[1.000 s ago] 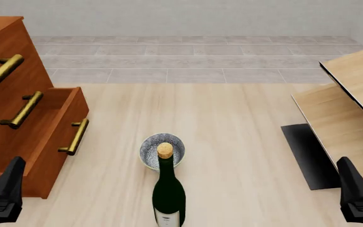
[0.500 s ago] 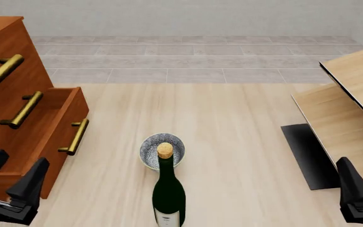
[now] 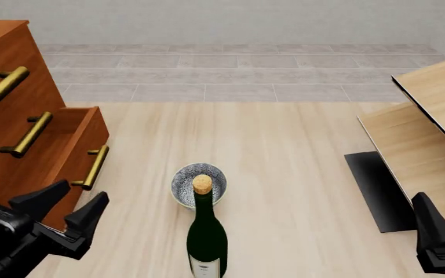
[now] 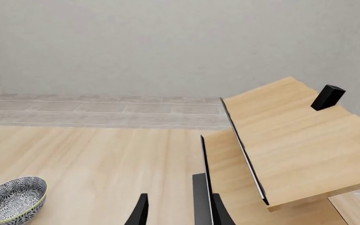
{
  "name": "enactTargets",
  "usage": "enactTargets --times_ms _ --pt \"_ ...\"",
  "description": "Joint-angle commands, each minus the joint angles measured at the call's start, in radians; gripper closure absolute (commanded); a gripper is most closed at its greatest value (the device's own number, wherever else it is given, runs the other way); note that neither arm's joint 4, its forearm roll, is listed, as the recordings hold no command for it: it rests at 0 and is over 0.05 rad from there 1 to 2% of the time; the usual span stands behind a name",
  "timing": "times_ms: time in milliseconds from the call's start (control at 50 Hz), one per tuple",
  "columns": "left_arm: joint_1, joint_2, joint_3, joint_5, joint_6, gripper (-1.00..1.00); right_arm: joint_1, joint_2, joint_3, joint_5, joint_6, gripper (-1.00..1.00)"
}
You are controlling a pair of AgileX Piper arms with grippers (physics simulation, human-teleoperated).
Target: Close the bottom drawer of the cabinet.
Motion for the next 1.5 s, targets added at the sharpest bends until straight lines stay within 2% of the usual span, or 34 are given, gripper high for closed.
enactTargets --times_ms 20,200,240,280,520,680,800,940,1040,1220,1280,1500 --pt "-0.02 0.233 0.0 -0.159 -0.042 -1.0 0.002 0.001 0.001 -0.002 -0.001 -1.0" --pt "0.002 0.43 -0.004 -0.302 -0.063 -1.0 0.002 0.0 0.0 -0.001 -0.001 -1.0" --pt "0.013 0.477 -0.01 -0.33 -0.1 -1.0 0.002 0.0 0.0 0.001 -0.002 -1.0" --pt "0.018 0.51 -0.015 -0.353 -0.096 -1.0 0.003 0.0 0.003 -0.003 -0.002 -1.0" --pt "0.048 0.635 -0.04 -0.423 -0.115 -1.0 0.007 -0.001 0.001 -0.002 -0.005 -1.0" --pt "0.097 0.797 -0.055 -0.526 -0.123 -1.0 0.009 -0.002 0.002 -0.002 -0.009 -1.0" --pt "0.119 0.86 -0.066 -0.555 -0.123 -1.0 0.012 -0.003 0.002 -0.003 -0.011 -1.0" --pt "0.162 0.945 -0.096 -0.573 -0.115 -1.0 0.012 -0.003 0.003 -0.004 -0.014 -1.0" --pt "0.209 1.006 -0.113 -0.599 -0.067 -1.0 0.012 -0.003 0.001 -0.004 -0.017 -1.0" --pt "0.253 1.01 -0.117 -0.605 -0.024 -1.0 0.014 -0.003 0.002 -0.005 -0.02 -1.0" --pt "0.277 1.015 -0.117 -0.615 0.011 -1.0 0.015 -0.003 0.003 -0.006 -0.021 -1.0" --pt "0.326 1.033 -0.119 -0.626 0.03 -1.0 0.018 -0.004 0.003 -0.008 -0.025 -1.0"
